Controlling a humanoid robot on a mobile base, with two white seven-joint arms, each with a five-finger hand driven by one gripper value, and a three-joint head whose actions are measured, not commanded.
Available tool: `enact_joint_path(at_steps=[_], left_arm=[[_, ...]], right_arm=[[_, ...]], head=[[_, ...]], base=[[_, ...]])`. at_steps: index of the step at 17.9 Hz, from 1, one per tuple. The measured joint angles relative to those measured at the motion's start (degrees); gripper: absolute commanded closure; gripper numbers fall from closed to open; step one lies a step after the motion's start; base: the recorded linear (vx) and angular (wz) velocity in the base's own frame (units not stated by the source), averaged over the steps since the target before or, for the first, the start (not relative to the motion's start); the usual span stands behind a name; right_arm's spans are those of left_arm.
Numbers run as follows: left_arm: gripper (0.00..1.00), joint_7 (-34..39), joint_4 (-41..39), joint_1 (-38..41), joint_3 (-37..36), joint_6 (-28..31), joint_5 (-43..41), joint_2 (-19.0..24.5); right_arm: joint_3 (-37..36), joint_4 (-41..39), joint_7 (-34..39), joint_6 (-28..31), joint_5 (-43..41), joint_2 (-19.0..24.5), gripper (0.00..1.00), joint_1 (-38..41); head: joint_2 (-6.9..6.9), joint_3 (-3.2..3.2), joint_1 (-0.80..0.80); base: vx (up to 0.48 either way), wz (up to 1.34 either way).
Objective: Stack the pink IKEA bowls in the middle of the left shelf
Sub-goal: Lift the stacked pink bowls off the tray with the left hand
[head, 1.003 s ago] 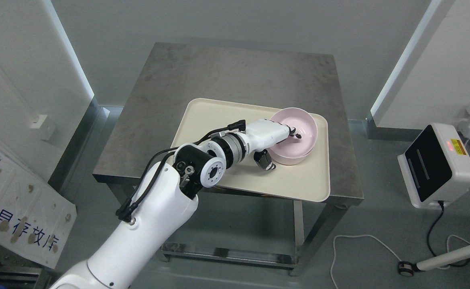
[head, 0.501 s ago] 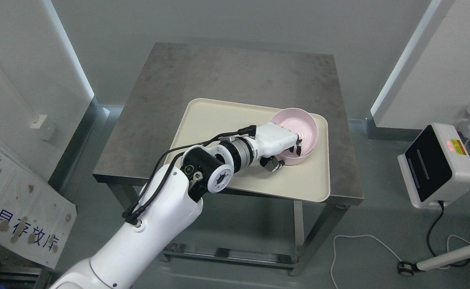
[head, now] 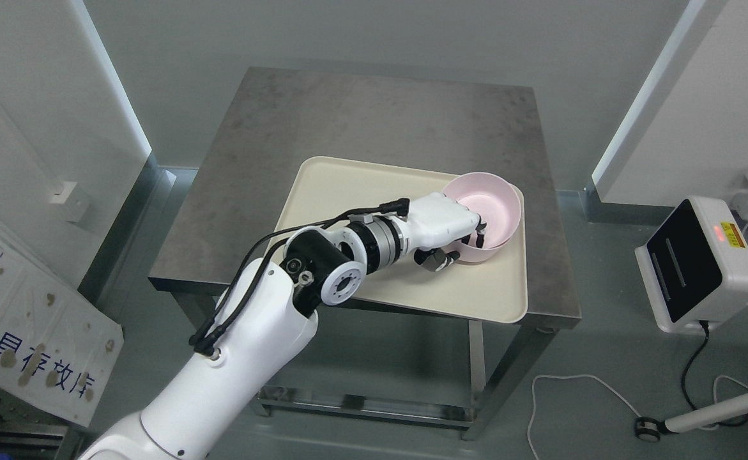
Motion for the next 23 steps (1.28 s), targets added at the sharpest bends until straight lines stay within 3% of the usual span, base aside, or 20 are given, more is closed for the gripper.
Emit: enact_joint_path(at_steps=[6, 17, 23], left_arm=[[0.99, -0.01, -0.42, 0.27, 5.39, -4.14, 3.93, 0.0], [0.99, -0.46, -3.33, 9.34, 20.71, -23.36, 13.07, 0.0], [0.99, -0.47, -5.56, 13.82, 27.02, -26.52, 16.22, 0.0]], right_arm=[[0.0, 0.0, 0.23, 0.0, 0.0, 0.0, 0.0, 0.0], [0.0, 0.0, -0.04, -0.02, 0.0, 0.0, 0.0, -0.01], [0.0, 0.0, -0.07, -0.03, 0.0, 0.0, 0.0, 0.0]], head=[[0.0, 0.0, 0.0], [0.0, 0.0, 0.0], [0.0, 0.0, 0.0]], base=[[0.008, 0.0], [-0.038, 0.0], [-0.174, 0.12]])
